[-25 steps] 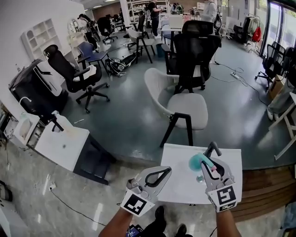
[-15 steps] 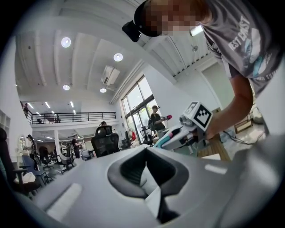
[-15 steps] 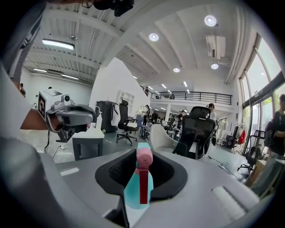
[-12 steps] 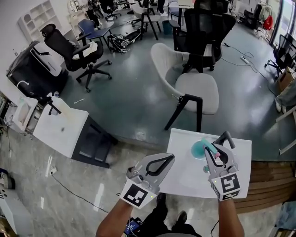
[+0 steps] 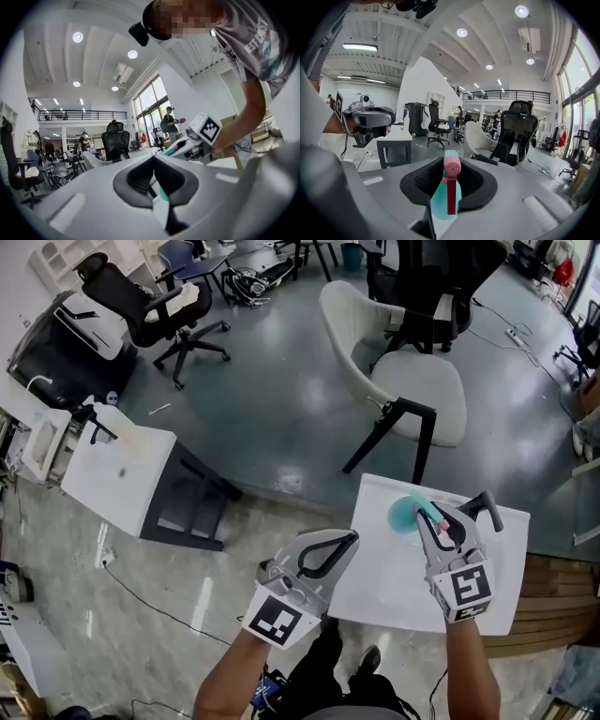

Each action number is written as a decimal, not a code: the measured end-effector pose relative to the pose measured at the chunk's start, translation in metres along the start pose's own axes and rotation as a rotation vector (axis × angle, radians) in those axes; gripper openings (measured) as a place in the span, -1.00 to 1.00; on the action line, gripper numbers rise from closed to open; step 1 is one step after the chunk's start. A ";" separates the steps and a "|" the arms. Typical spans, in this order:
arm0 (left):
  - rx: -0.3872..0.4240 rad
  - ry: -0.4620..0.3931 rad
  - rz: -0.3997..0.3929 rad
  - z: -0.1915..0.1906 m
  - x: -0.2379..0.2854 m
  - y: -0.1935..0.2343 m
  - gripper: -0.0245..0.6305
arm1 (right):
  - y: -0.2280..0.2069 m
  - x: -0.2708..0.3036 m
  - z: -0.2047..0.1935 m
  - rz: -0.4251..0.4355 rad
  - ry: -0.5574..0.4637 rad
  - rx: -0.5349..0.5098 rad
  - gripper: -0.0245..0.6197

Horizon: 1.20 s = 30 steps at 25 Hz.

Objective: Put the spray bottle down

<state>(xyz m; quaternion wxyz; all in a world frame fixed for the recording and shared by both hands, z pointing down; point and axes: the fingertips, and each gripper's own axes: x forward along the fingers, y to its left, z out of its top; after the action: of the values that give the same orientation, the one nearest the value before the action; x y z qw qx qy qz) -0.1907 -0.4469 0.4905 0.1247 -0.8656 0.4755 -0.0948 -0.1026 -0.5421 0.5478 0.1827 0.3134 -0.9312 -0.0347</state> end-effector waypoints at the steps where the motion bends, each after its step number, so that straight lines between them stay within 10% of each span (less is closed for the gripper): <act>1: -0.007 0.003 0.003 -0.006 0.000 0.003 -0.92 | 0.000 0.007 -0.004 0.004 0.004 0.004 -0.65; 30: -0.110 0.044 0.016 -0.092 0.006 0.030 -0.92 | 0.010 0.101 -0.076 0.038 0.021 0.054 -0.65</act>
<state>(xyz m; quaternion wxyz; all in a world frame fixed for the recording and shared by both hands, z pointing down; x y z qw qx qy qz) -0.2380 -0.4789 0.5688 0.0672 -0.8650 0.4896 -0.0867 -0.1555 -0.5902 0.6525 0.1848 0.3006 -0.9357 -0.0027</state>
